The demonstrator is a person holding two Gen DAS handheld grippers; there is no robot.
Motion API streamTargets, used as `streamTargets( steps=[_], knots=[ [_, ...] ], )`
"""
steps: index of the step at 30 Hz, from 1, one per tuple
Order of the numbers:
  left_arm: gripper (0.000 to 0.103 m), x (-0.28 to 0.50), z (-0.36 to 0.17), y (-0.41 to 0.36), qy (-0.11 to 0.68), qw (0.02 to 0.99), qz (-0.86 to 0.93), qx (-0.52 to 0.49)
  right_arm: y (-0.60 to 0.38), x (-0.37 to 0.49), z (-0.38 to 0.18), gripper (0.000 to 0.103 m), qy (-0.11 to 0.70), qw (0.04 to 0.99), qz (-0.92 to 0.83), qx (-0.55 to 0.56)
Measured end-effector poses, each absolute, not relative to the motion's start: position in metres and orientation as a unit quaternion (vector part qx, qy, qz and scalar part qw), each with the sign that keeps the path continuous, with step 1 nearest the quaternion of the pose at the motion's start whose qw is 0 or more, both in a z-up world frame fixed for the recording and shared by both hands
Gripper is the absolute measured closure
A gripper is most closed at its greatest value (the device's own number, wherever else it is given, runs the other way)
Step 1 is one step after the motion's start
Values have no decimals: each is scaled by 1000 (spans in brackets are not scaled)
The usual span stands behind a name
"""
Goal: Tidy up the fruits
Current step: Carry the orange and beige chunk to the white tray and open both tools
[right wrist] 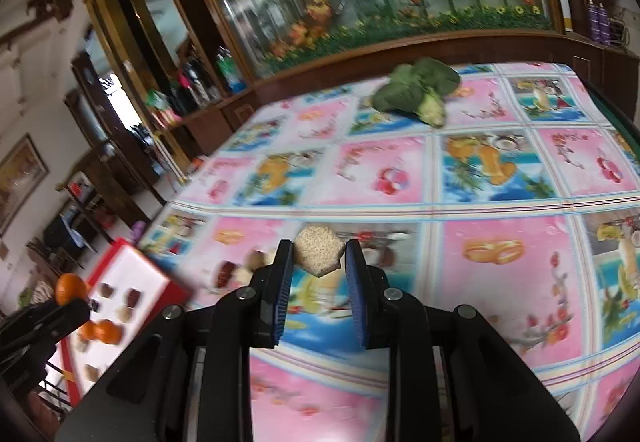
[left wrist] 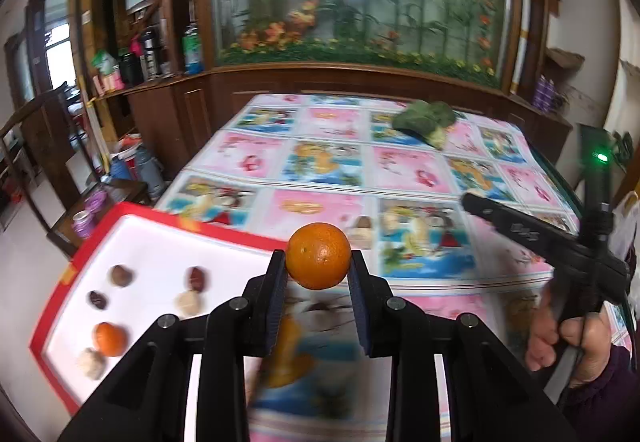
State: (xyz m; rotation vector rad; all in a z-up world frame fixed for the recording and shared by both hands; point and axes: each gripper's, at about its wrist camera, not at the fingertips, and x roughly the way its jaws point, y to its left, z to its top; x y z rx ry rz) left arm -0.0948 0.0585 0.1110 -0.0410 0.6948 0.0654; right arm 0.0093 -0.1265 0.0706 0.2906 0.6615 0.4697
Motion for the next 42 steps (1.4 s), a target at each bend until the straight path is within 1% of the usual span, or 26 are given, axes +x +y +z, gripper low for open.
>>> streamTargets(
  steps=[4, 9, 12, 16, 20, 24, 31, 40, 42],
  knots=[
    [73, -112, 119, 102, 329, 941, 70, -34, -102, -13, 80, 75, 306, 902, 266, 146],
    [73, -137, 119, 165, 327, 934, 137, -37, -45, -48, 83, 74, 321, 865, 353, 156],
    [73, -149, 110, 202, 335, 925, 176, -43, 0, -71, 87, 74, 321, 852, 394, 122],
    [73, -155, 94, 233, 352, 914, 195, -55, 53, -94, 86, 74, 337, 828, 440, 85],
    [73, -158, 78, 251, 366, 907, 196, -68, 92, -118, 72, 74, 360, 808, 465, 37],
    [73, -158, 65, 262, 380, 902, 190, -79, 115, -131, 61, 74, 364, 814, 453, -11],
    [73, -153, 51, 277, 399, 894, 177, -102, 129, -116, 48, 74, 399, 805, 439, -13],
    [72, -146, 33, 285, 435, 875, 165, -131, 145, -120, 41, 74, 407, 797, 446, -41],
    [71, -145, 32, 286, 440, 872, 162, -138, 144, -120, 41, 72, 405, 794, 451, -39]
  ],
)
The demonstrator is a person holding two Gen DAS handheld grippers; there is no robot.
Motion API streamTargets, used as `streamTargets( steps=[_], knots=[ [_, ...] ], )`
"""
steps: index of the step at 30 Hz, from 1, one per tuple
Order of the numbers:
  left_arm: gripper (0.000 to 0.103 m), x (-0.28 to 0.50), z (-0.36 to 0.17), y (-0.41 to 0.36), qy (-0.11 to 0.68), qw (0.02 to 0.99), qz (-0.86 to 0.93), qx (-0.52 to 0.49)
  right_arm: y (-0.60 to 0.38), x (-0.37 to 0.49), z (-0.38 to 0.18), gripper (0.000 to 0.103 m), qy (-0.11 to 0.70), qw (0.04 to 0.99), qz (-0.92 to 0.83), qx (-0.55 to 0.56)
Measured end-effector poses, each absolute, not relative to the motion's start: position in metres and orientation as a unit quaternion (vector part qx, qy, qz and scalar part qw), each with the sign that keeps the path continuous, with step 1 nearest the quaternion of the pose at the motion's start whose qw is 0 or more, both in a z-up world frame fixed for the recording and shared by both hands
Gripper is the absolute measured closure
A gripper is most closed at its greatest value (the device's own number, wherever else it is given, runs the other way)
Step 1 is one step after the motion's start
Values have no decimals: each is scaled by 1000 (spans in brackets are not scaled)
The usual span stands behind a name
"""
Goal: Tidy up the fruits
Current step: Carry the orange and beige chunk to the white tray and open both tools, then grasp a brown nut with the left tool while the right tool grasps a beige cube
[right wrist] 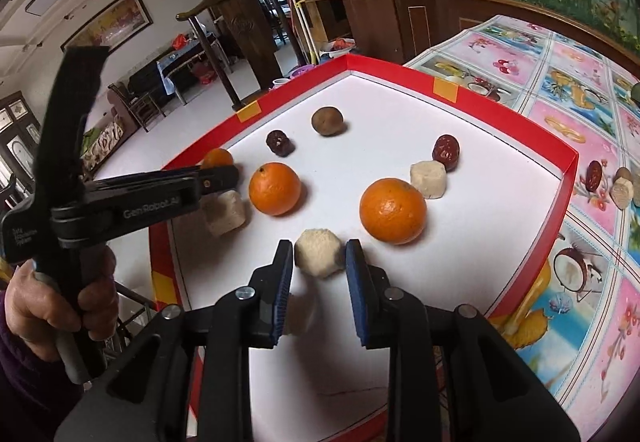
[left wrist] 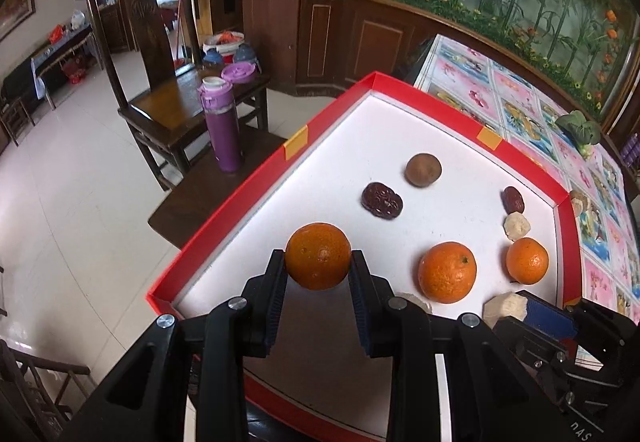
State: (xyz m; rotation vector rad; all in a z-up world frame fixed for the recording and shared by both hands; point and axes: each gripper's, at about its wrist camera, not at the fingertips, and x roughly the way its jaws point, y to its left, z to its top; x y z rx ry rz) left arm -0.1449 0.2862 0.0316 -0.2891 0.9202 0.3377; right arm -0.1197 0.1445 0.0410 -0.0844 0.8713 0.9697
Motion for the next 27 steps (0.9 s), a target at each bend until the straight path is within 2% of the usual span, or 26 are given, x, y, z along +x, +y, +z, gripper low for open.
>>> streamTargets(
  steps=[1, 3, 5, 8, 19, 27],
  knots=[
    [68, -145, 32, 286, 441, 872, 162, -139, 144, -121, 42, 68, 405, 792, 454, -38],
    [57, -146, 35, 283, 439, 873, 166, -134, 140, -122, 45, 60, 399, 792, 460, -31],
    [51, -146, 39, 281, 437, 874, 172, -129, 134, -121, 50, 55, 388, 796, 464, -19],
    [49, -146, 47, 274, 428, 878, 178, -116, 116, -117, 60, 51, 367, 805, 466, 6],
    [43, -141, 85, 215, 392, 910, 122, -67, -3, -62, 60, 50, 365, 854, 359, 93],
    [39, -126, 93, 150, 391, 919, 36, -31, -92, -26, 51, 50, 362, 885, 246, 158]
  ],
)
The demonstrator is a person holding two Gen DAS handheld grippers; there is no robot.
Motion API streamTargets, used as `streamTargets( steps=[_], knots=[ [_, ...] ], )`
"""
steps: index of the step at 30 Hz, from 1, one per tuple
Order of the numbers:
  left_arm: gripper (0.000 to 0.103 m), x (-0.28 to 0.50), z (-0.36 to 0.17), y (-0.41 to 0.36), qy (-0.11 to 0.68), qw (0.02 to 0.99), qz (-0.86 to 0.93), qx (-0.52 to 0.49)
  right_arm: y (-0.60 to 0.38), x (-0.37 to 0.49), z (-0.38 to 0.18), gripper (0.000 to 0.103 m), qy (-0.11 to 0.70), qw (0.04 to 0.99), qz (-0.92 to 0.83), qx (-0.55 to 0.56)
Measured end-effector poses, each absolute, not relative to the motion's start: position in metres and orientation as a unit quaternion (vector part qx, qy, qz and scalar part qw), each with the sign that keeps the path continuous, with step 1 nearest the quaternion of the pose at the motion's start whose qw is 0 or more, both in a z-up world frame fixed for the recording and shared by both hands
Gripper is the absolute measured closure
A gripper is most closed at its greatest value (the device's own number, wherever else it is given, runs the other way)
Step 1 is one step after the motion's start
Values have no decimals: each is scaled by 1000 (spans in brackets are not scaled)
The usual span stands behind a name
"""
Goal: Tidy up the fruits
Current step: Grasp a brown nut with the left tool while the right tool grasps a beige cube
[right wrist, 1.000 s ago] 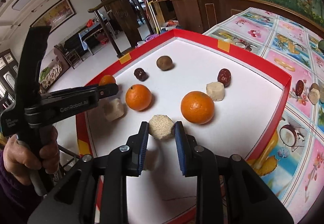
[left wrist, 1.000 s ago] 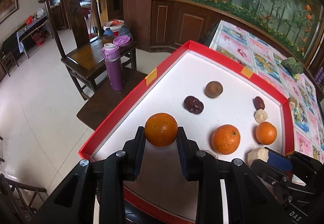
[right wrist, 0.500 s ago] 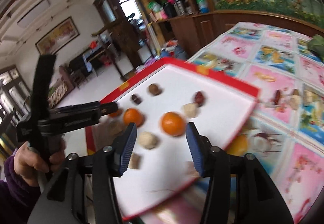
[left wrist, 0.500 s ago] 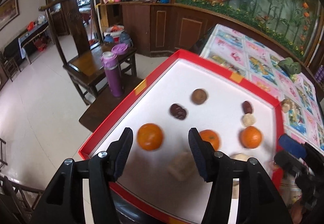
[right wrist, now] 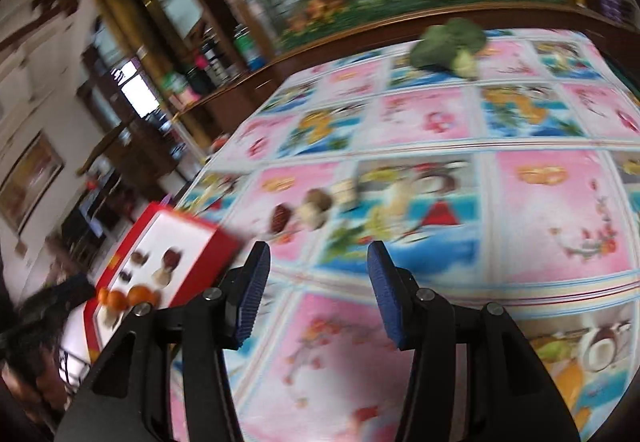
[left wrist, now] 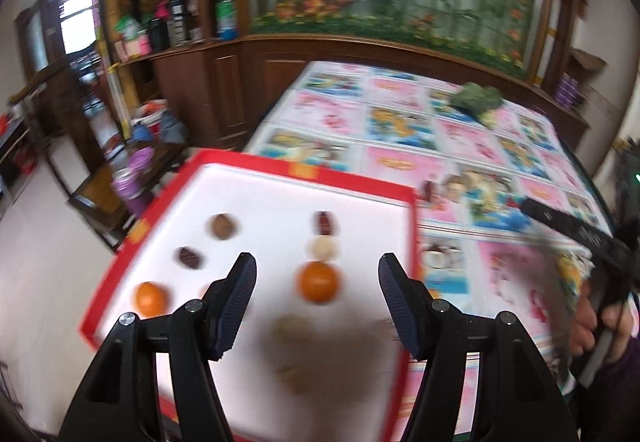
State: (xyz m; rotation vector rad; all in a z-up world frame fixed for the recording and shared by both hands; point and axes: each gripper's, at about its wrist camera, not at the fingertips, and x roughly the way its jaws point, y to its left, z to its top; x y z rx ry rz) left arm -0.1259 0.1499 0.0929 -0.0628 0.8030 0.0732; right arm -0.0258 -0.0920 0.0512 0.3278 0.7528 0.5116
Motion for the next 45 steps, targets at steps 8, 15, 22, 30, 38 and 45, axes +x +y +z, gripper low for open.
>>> streamTargets(
  steps=[8, 15, 22, 30, 38, 45],
  knots=[
    [39, -118, 96, 101, 396, 918, -19, -8, -72, 30, 44, 56, 394, 879, 235, 131],
    [39, -120, 99, 84, 397, 917, -26, 5, -46, 51, 32, 71, 415, 876, 228, 95],
    [39, -117, 97, 68, 401, 915, -40, 10, -43, 64, 20, 86, 430, 873, 213, 86],
    [39, -107, 97, 49, 411, 910, -52, 21, -88, 55, 30, 86, 425, 867, 216, 143],
    [39, -59, 82, 22, 430, 899, -66, 44, -153, 43, 28, 87, 434, 872, 180, 135],
    [58, -7, 54, 2, 470, 876, -98, 49, -157, 47, 27, 87, 448, 867, 174, 129]
  ],
)
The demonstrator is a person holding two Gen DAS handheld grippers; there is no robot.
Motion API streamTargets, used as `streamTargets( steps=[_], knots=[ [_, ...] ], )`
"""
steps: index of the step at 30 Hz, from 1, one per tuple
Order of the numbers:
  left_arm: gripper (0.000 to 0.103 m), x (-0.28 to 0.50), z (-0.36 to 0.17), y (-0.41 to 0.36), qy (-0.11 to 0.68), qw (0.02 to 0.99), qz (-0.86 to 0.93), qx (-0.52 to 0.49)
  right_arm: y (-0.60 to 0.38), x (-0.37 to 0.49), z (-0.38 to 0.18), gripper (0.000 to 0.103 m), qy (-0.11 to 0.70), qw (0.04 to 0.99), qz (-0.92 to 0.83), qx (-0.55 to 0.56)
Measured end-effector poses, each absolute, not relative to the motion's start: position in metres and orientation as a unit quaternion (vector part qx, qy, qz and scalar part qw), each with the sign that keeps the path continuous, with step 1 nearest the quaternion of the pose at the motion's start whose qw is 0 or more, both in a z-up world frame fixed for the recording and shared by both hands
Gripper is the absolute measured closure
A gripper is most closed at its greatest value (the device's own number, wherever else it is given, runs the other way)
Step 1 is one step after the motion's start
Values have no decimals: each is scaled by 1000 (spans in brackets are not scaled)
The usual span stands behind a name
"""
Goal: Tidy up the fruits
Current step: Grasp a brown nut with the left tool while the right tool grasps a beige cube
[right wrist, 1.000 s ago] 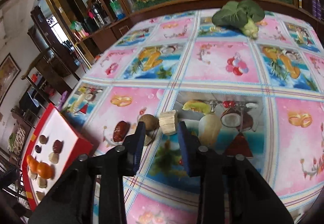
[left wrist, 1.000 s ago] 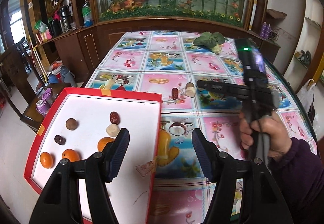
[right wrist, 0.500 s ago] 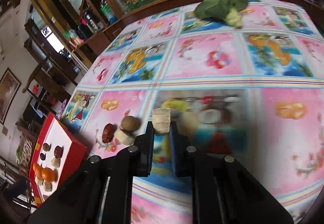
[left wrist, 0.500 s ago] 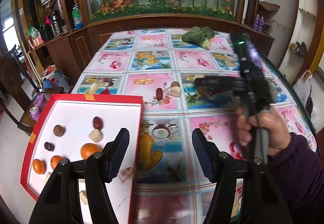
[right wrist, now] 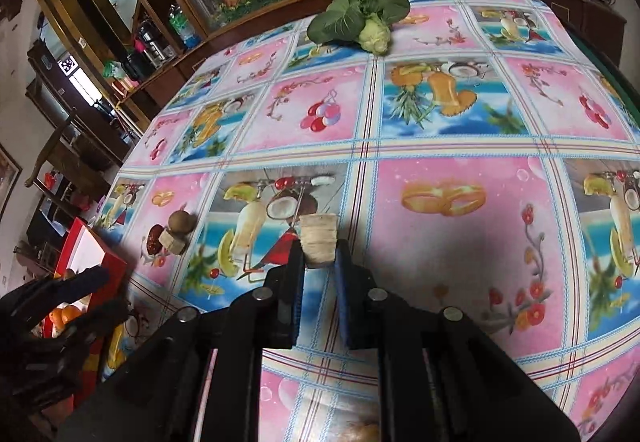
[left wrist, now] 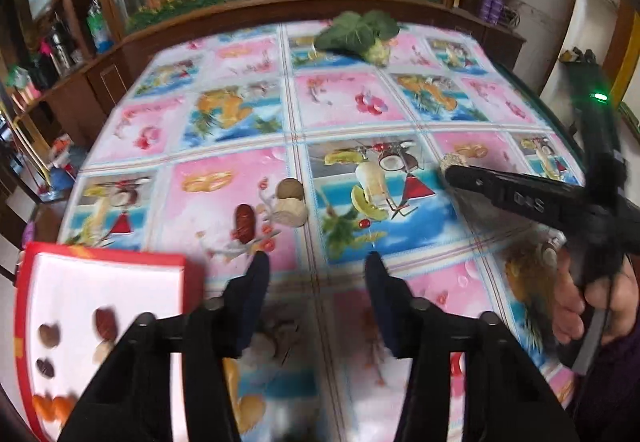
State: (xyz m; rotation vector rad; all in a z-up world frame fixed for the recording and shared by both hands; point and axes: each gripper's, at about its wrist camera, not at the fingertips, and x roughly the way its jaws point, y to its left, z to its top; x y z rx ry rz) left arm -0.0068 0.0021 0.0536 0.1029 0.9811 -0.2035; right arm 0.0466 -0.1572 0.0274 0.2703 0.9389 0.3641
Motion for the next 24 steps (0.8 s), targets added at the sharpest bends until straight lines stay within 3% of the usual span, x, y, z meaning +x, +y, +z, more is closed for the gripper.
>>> streamTargets(
  steps=[10, 24],
  knots=[
    [69, 32, 29, 0, 501, 858, -99, 59, -157, 49, 22, 87, 462, 861, 169, 131],
    [71, 49, 17, 5, 508, 856, -86, 44, -157, 50, 20, 87, 463, 860, 168, 131]
  ],
)
